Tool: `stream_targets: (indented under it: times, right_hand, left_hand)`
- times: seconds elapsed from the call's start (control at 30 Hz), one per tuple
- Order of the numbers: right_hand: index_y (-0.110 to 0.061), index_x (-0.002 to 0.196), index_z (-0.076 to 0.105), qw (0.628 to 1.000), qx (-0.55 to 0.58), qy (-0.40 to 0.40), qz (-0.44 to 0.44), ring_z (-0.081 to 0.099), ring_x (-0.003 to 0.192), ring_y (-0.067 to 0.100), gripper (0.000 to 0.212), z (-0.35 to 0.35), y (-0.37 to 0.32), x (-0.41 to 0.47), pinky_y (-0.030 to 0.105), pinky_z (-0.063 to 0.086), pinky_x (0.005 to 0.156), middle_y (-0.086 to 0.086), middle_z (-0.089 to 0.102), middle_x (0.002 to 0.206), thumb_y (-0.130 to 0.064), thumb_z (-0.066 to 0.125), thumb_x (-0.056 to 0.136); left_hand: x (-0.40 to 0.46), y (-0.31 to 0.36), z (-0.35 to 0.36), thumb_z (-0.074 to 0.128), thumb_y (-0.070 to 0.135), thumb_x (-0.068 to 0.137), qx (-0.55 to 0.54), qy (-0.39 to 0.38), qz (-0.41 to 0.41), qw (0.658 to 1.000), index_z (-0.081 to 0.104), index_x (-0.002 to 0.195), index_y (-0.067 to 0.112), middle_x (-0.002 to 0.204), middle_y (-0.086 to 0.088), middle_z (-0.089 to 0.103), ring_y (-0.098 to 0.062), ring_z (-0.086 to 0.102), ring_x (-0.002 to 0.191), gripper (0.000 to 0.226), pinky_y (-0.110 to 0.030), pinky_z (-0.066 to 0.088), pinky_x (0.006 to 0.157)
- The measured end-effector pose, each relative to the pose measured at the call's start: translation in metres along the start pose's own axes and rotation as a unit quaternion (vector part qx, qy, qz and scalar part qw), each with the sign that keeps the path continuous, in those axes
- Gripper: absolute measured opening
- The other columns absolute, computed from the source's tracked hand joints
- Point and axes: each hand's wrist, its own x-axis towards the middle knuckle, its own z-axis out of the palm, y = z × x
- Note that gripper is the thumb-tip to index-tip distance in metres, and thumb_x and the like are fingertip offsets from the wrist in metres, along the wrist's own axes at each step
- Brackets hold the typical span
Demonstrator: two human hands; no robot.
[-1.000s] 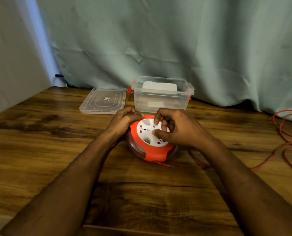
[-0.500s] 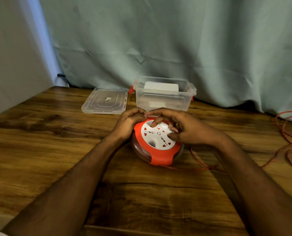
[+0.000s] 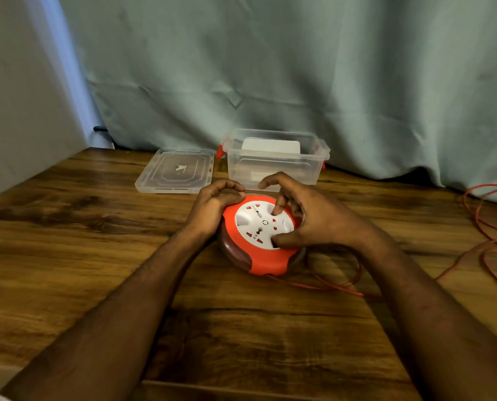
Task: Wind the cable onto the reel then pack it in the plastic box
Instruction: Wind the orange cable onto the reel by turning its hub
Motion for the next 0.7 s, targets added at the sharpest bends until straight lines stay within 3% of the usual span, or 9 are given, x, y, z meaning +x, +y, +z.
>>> stream_targets:
  times: [0.1,0.27,0.47,0.7]
  right_hand:
    - [-0.042,0.115,0.058,0.999,-0.039,0.025,0.020,0.062,0.076,-0.001,0.065,0.003,-0.001,0.000,0.032,0.050,0.064,-0.015,0.070,0.089,-0.052,0.093,0.062]
    - [-0.030,0.086,0.063,0.992,-0.105,0.052,0.041,0.060,0.073,0.006,0.047,0.013,-0.009,0.004,0.032,0.049,0.066,-0.013,0.066,0.075,-0.067,0.085,0.067]
    - [-0.020,0.066,0.059,0.986,-0.115,0.102,0.068,0.049,0.062,0.006,0.057,0.024,-0.014,0.008,0.030,0.033,0.061,-0.009,0.054,0.060,-0.073,0.078,0.071]
    - [-0.016,0.055,0.054,0.981,-0.091,0.133,0.108,0.055,0.071,0.017,0.066,0.030,-0.020,0.011,0.032,0.039,0.066,-0.007,0.050,0.058,-0.076,0.078,0.070]
  left_hand:
    - [0.001,-0.002,0.001,0.061,0.000,0.089,-0.005,0.009,0.005,1.000,0.069,0.092,0.011,0.079,-0.003,0.071,-0.018,0.068,0.069,0.014,-0.028,0.052,0.062]
    - [0.001,-0.003,0.000,0.060,0.002,0.091,-0.003,0.008,0.005,1.000,0.069,0.090,0.012,0.083,-0.005,0.071,-0.019,0.068,0.070,0.014,-0.029,0.054,0.062]
    - [0.003,-0.003,0.001,0.059,-0.001,0.090,-0.022,0.028,0.003,0.999,0.067,0.090,0.010,0.084,-0.007,0.069,-0.021,0.067,0.074,0.014,-0.029,0.053,0.063]
    - [0.004,-0.003,0.002,0.060,0.002,0.090,-0.013,0.036,0.021,0.999,0.066,0.092,0.014,0.087,-0.008,0.070,-0.023,0.069,0.077,0.013,-0.031,0.055,0.064]
